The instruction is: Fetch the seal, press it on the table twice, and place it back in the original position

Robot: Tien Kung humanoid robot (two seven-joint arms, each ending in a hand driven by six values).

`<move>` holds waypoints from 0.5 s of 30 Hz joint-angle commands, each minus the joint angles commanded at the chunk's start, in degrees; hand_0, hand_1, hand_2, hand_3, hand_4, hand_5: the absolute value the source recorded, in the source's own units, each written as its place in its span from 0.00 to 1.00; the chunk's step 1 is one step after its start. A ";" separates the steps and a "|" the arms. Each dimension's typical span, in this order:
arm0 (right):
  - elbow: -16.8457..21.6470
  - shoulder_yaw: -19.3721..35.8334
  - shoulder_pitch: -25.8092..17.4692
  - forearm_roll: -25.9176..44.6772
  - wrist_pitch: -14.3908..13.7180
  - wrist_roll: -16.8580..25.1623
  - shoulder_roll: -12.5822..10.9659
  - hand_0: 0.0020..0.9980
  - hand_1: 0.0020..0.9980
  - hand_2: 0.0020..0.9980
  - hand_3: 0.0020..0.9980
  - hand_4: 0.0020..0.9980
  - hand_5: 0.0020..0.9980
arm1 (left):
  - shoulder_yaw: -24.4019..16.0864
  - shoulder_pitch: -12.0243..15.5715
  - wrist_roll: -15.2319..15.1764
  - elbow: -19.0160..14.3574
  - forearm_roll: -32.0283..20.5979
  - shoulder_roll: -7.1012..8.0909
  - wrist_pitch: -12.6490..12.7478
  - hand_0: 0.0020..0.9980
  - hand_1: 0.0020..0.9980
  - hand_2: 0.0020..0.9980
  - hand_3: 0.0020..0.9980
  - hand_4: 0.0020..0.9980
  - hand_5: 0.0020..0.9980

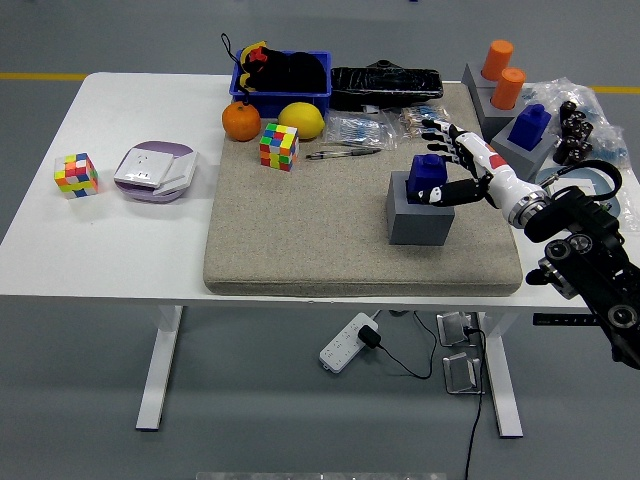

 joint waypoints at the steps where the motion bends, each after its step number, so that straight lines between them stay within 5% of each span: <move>1: -0.23 -0.16 0.14 0.12 -0.07 0.14 0.02 0.82 0.88 0.92 0.96 0.98 0.00 | 0.04 -0.04 -0.01 0.00 -0.01 0.00 0.00 0.82 0.80 0.76 0.82 0.75 0.30; 15: -6.17 -2.37 1.25 7.22 -1.60 6.32 0.61 0.81 0.82 0.86 0.92 0.88 0.00 | 0.50 -0.38 -0.06 -0.06 -0.05 -0.11 -0.05 0.82 0.80 0.76 0.82 0.75 0.30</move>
